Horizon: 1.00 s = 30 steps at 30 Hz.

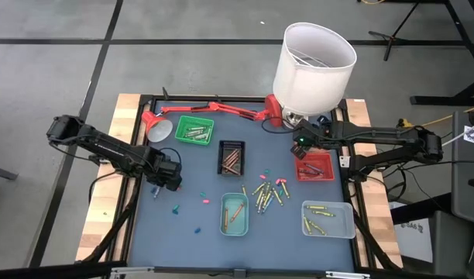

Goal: Sort crayons
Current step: Put the gray crayon into the green bin

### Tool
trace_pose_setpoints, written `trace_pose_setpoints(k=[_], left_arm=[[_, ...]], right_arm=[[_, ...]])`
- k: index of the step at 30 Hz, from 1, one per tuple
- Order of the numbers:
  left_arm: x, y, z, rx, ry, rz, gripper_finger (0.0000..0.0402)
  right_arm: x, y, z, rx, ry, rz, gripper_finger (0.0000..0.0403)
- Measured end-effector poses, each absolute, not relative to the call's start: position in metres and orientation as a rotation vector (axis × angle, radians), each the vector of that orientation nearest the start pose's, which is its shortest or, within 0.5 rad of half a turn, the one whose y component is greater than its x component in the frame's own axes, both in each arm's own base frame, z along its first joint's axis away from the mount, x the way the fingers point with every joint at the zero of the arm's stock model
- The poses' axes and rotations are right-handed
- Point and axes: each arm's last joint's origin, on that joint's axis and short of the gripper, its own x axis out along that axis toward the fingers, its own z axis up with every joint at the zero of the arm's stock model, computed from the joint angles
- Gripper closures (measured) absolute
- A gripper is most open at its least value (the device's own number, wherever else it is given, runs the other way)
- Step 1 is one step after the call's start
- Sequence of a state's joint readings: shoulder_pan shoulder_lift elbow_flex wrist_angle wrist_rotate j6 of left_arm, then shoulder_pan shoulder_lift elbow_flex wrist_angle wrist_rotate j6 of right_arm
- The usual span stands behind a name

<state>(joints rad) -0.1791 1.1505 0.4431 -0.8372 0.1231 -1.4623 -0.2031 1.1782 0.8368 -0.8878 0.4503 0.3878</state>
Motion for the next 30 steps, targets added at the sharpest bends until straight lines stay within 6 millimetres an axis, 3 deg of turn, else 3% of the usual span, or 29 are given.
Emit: trace_pose_setpoints(k=[3, 9, 13, 17, 23, 30], left_arm=[[0.141, -0.030, 0.141, -1.112, 1.379, 0.854, 0.0392], [0.160, -0.034, 0.171, -1.099, 1.282, 0.567, 0.0392], [0.176, -0.037, 0.193, -1.092, 1.168, 0.417, 0.0392], [0.194, -0.038, 0.213, -1.025, 0.947, 0.317, 0.0392], [0.212, -0.033, 0.231, -0.845, 0.646, 0.266, 0.0392], [0.218, -0.009, 0.237, -0.671, 0.492, 0.403, 0.0391]], right_arm=[[0.196, -0.052, 0.233, 0.214, 1.111, -0.744, 0.0276], [0.202, -0.044, 0.233, 0.360, 1.133, -0.452, 0.0276], [0.208, -0.041, 0.235, 0.423, 1.080, -0.314, 0.0276], [0.217, -0.041, 0.240, 0.449, 0.987, -0.216, 0.0276], [0.228, -0.040, 0.248, 0.468, 0.857, -0.120, 0.0276], [0.236, -0.022, 0.253, 0.429, 0.794, -0.016, 0.0276]])
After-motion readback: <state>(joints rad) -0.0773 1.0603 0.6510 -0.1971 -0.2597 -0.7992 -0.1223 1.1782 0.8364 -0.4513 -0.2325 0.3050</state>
